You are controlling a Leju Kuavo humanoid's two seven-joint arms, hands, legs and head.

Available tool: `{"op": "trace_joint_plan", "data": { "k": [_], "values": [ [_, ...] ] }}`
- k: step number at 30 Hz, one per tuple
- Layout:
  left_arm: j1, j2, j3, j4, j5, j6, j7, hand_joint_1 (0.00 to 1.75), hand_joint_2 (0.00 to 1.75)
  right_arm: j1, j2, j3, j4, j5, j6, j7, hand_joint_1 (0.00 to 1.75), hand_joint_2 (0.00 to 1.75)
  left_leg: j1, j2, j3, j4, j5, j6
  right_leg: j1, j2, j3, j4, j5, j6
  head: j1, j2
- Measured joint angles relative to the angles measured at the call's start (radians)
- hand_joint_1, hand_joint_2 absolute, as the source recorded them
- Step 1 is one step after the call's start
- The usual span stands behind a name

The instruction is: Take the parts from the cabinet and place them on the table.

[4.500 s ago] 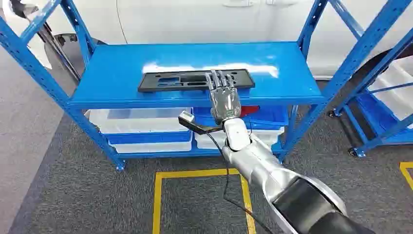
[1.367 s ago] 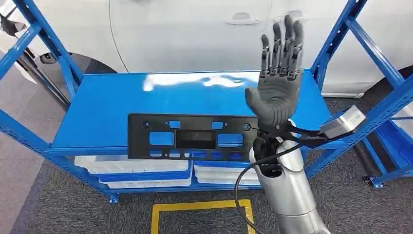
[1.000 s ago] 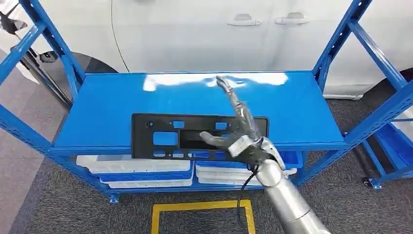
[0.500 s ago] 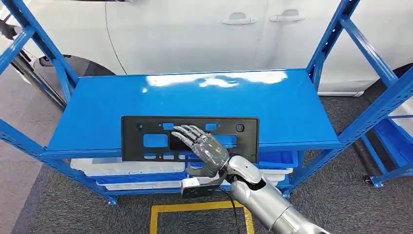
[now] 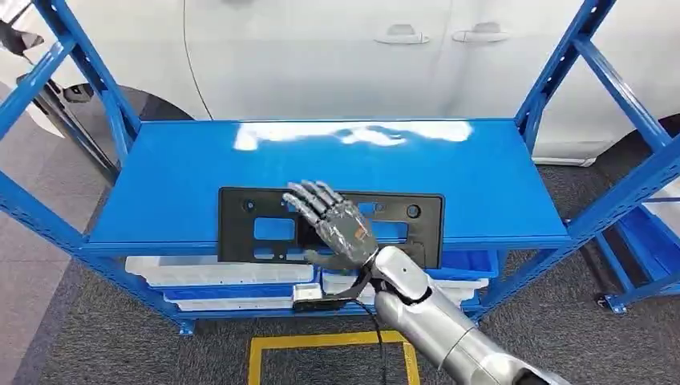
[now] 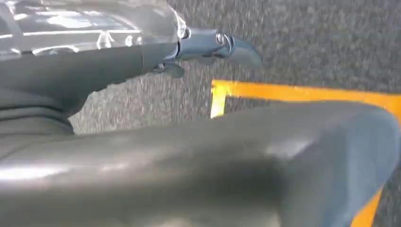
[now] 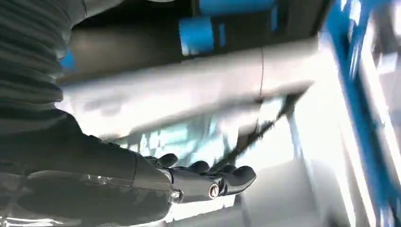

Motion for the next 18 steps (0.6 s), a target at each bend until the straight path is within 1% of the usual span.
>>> {"op": "trace_joint_plan", "data": {
  "k": [1, 2, 3, 4, 5, 6, 7, 8, 9, 10, 11, 12, 13, 14, 15, 16, 17, 18],
  "values": [
    [-0.001, -0.003, 0.000, 0.000, -0.002, 0.004, -0.001, 0.00, 0.00, -0.013, 0.010, -0.002, -0.005, 0.001, -0.042, 0.012, 0.00, 1.75, -0.001, 0.000, 0.001, 0.002, -0.002, -0.003, 0.001, 0.000, 0.047, -0.093, 0.036, -0.008, 0.000, 0.000],
    [-0.001, -0.010, 0.000, 0.000, -0.005, 0.006, -0.001, 0.00, 0.00, -0.029, 0.021, -0.003, -0.005, 0.001, -0.072, 0.022, 0.00, 1.75, -0.006, 0.001, -0.003, 0.004, -0.003, -0.008, 0.008, -0.001, 0.056, -0.117, 0.020, -0.009, 0.000, 0.000],
    [-0.002, -0.010, 0.000, 0.000, -0.006, 0.009, -0.002, 0.00, 0.00, -0.039, 0.032, -0.003, -0.005, 0.000, -0.086, 0.028, 0.00, 1.75, -0.005, 0.001, -0.006, 0.005, -0.002, -0.013, 0.008, -0.001, 0.052, -0.120, 0.026, -0.012, 0.000, 0.000],
    [-0.002, -0.011, 0.000, 0.000, -0.007, 0.011, -0.002, 0.00, 0.00, -0.045, 0.037, -0.003, -0.004, -0.003, -0.095, 0.032, 0.00, 1.75, -0.003, 0.001, -0.006, 0.005, -0.002, -0.018, 0.008, 0.000, 0.050, -0.120, 0.027, -0.015, 0.000, 0.000],
    [0.000, -0.013, 0.000, 0.000, -0.008, 0.012, -0.002, 0.00, 0.00, -0.053, 0.046, -0.003, 0.000, -0.004, -0.100, 0.036, 0.00, 1.75, -0.001, 0.001, -0.004, 0.001, 0.001, -0.024, 0.011, 0.001, 0.050, -0.120, 0.027, -0.020, 0.000, 0.000],
    [-0.001, -0.013, 0.000, 0.000, -0.009, 0.016, -0.002, 0.00, 0.00, -0.065, 0.057, -0.003, 0.006, -0.004, -0.100, 0.038, 0.00, 1.75, -0.005, 0.001, -0.004, 0.001, 0.000, -0.031, 0.006, 0.001, 0.051, -0.129, 0.033, -0.029, 0.000, 0.000],
    [-0.001, -0.013, 0.000, 0.000, -0.011, 0.019, -0.001, 0.00, 0.00, -0.079, 0.071, -0.002, 0.016, -0.003, -0.097, 0.043, 0.00, 1.75, 0.000, 0.001, -0.008, 0.012, -0.011, -0.036, 0.000, -0.002, 0.055, -0.135, 0.038, -0.034, 0.000, 0.000],
    [-0.003, -0.013, 0.000, 0.000, -0.012, 0.021, -0.001, 0.00, 0.00, -0.096, 0.084, -0.001, 0.029, -0.002, -0.094, 0.047, 0.00, 1.75, -0.001, 0.001, -0.024, 0.050, -0.039, -0.043, -0.001, -0.002, 0.054, -0.135, 0.039, -0.037, 0.000, 0.000],
    [-0.003, -0.014, 0.000, 0.000, -0.016, 0.021, 0.000, 0.00, 0.00, -0.112, 0.099, 0.001, 0.049, 0.002, -0.083, 0.050, 0.00, 1.75, 0.002, 0.001, -0.058, 0.122, -0.080, -0.048, -0.001, -0.002, 0.053, -0.135, 0.039, -0.041, 0.000, 0.000],
    [-0.003, -0.014, 0.000, 0.000, -0.017, 0.021, 0.001, 0.00, 0.00, -0.125, 0.109, 0.005, 0.068, 0.008, -0.072, 0.054, 0.00, 1.75, 0.005, 0.001, -0.096, 0.204, -0.117, -0.052, 0.000, -0.002, 0.052, -0.135, 0.039, -0.042, 0.000, 0.000],
    [-0.002, -0.014, 0.000, 0.000, -0.018, 0.021, 0.004, 0.00, 0.00, -0.135, 0.119, 0.013, 0.095, 0.021, -0.058, 0.061, 0.00, 1.75, 0.006, 0.001, -0.131, 0.279, -0.144, -0.056, 0.001, -0.003, 0.051, -0.135, 0.039, -0.042, 0.000, 0.000],
    [0.000, -0.014, 0.000, 0.000, -0.020, 0.021, 0.006, 0.00, 0.00, -0.143, 0.129, 0.024, 0.125, 0.037, -0.047, 0.072, 0.00, 1.75, 0.007, 0.001, -0.149, 0.315, -0.147, -0.058, 0.001, -0.003, 0.051, -0.135, 0.039, -0.042, 0.000, 0.000],
    [0.000, -0.014, 0.000, 0.000, -0.022, 0.020, 0.008, 0.00, 0.00, -0.151, 0.140, 0.034, 0.157, 0.053, -0.046, 0.081, 0.00, 1.75, 0.008, 0.002, -0.141, 0.298, -0.125, -0.059, 0.001, -0.003, 0.051, -0.134, 0.039, -0.042, 0.000, 0.000],
    [-0.001, -0.014, 0.000, 0.000, -0.024, 0.019, 0.008, 0.00, 0.00, -0.158, 0.151, 0.042, 0.182, 0.064, -0.047, 0.088, 0.00, 1.75, 0.008, 0.002, -0.118, 0.248, -0.093, -0.058, 0.001, -0.003, 0.051, -0.134, 0.039, -0.042, 0.000, 0.000],
    [-0.002, -0.014, 0.000, 0.000, -0.026, 0.019, 0.008, 0.00, 0.00, -0.170, 0.163, 0.050, 0.207, 0.076, -0.049, 0.092, 0.00, 1.75, 0.008, 0.002, -0.070, 0.153, -0.044, -0.056, 0.001, -0.002, 0.053, -0.132, 0.039, -0.040, 0.000, 0.000],
    [-0.004, -0.014, 0.000, 0.000, -0.027, 0.019, 0.008, 0.00, 0.00, -0.181, 0.172, 0.056, 0.229, 0.087, -0.052, 0.099, 0.00, 1.75, 0.008, 0.003, -0.024, 0.064, -0.005, -0.053, 0.001, -0.002, 0.054, -0.131, 0.037, -0.038, 0.000, 0.000],
    [-0.005, -0.014, 0.000, 0.000, -0.029, 0.019, 0.009, 0.00, 0.00, -0.191, 0.181, 0.064, 0.255, 0.098, -0.056, 0.106, 0.00, 1.75, 0.007, 0.003, 0.003, 0.008, -0.008, -0.046, 0.006, -0.002, 0.052, -0.129, 0.036, -0.032, 0.000, 0.000],
    [-0.008, -0.015, 0.000, 0.001, -0.031, 0.018, 0.009, 0.00, 0.00, -0.198, 0.187, 0.072, 0.276, 0.109, -0.061, 0.113, 0.00, 1.75, 0.003, 0.001, 0.005, -0.001, -0.008, -0.037, 0.010, -0.001, 0.048, -0.126, 0.036, -0.027, 0.000, 0.000]
  ]
}}
